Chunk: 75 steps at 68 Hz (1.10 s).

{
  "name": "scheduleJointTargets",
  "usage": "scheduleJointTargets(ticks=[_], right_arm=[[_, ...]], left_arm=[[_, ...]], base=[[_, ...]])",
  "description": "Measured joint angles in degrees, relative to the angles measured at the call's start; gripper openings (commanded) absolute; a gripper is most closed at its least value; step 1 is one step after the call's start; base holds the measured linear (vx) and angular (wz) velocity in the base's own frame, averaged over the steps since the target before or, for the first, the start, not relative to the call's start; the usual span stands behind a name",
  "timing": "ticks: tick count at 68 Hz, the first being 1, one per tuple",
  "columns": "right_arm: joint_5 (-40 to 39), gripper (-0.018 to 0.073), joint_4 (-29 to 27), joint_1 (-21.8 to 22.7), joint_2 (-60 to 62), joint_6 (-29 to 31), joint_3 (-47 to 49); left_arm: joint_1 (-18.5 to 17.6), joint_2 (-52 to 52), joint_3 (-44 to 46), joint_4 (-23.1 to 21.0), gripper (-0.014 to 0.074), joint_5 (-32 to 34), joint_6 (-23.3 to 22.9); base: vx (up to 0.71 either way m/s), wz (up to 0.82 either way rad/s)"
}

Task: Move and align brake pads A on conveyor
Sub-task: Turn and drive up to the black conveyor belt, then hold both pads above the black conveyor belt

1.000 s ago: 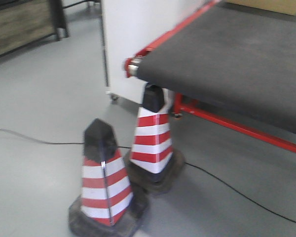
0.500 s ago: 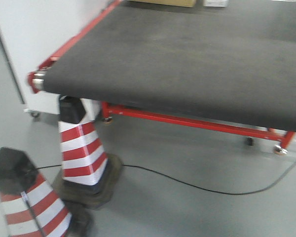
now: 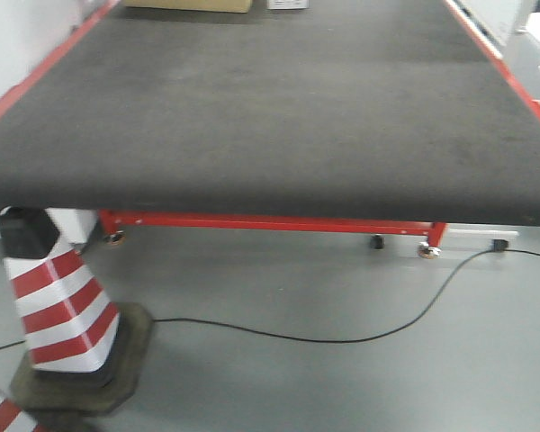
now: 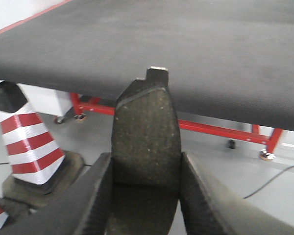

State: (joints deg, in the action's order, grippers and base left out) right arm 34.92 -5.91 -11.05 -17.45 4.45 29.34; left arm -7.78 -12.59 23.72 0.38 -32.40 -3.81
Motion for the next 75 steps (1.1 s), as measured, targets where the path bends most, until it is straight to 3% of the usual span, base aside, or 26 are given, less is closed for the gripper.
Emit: scheduleJointTargets(ticks=[75], right_arm=[[0.0,-0.0007,0.0,0.0,0.0,0.0,0.0]], left_arm=[[0.0,0.0,0.0,-0.1,-0.0006,0.0,0.0]], base=[[0.32,-0.08]])
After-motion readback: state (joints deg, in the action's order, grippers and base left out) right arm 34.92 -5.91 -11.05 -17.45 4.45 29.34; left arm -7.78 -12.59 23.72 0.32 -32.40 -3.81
